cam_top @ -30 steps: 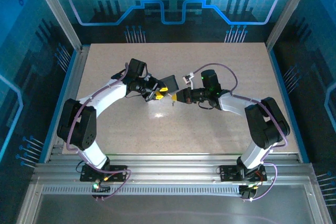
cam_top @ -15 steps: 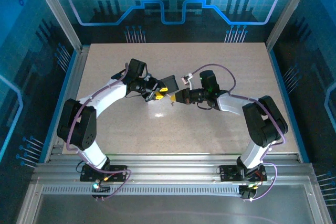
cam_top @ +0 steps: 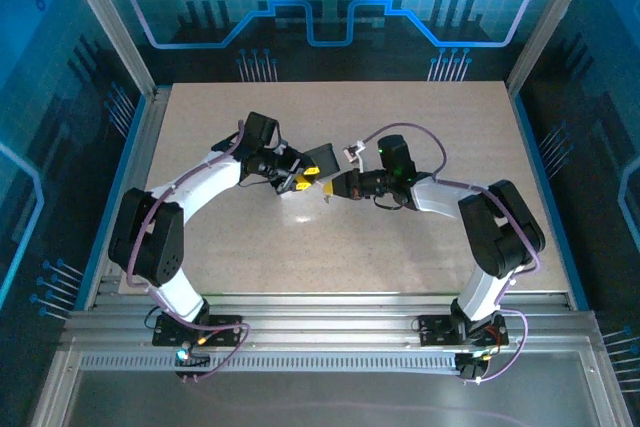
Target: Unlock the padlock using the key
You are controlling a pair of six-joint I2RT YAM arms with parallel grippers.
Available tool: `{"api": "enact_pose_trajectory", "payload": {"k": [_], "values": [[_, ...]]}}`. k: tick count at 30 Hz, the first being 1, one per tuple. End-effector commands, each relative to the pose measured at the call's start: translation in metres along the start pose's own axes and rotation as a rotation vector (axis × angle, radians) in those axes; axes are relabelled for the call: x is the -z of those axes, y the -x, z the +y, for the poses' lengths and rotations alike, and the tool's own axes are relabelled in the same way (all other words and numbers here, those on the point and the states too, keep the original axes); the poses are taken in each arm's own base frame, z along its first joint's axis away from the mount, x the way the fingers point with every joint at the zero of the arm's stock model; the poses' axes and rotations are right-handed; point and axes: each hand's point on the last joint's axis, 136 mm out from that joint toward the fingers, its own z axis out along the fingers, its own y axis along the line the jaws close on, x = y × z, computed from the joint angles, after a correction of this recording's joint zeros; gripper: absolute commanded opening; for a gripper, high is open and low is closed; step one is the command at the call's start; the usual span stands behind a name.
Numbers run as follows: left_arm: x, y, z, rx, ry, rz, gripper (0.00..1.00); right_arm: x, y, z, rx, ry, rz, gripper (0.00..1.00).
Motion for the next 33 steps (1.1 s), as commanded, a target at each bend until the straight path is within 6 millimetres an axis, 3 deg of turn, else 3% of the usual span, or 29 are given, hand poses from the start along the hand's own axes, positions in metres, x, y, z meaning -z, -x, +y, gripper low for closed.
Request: {"api": "enact_pose_trajectory", "payload": {"k": [1, 16, 33], "values": [[0.013, -0.01, -0.018, -0.043, -0.066, 0.021, 0.0, -0.007, 0.008, 0.01, 0.029, 0.03, -0.005, 0.0], [0.013, -0.006, -0.015, -0.029, -0.054, 0.003, 0.0, 0.007, 0.006, 0.013, 0.043, -0.001, -0.033, 0.0], [0.016, -0.008, -0.017, -0.033, -0.061, 0.001, 0.0, 0.006, 0.012, 0.01, 0.035, -0.018, -0.051, 0.0]]}}
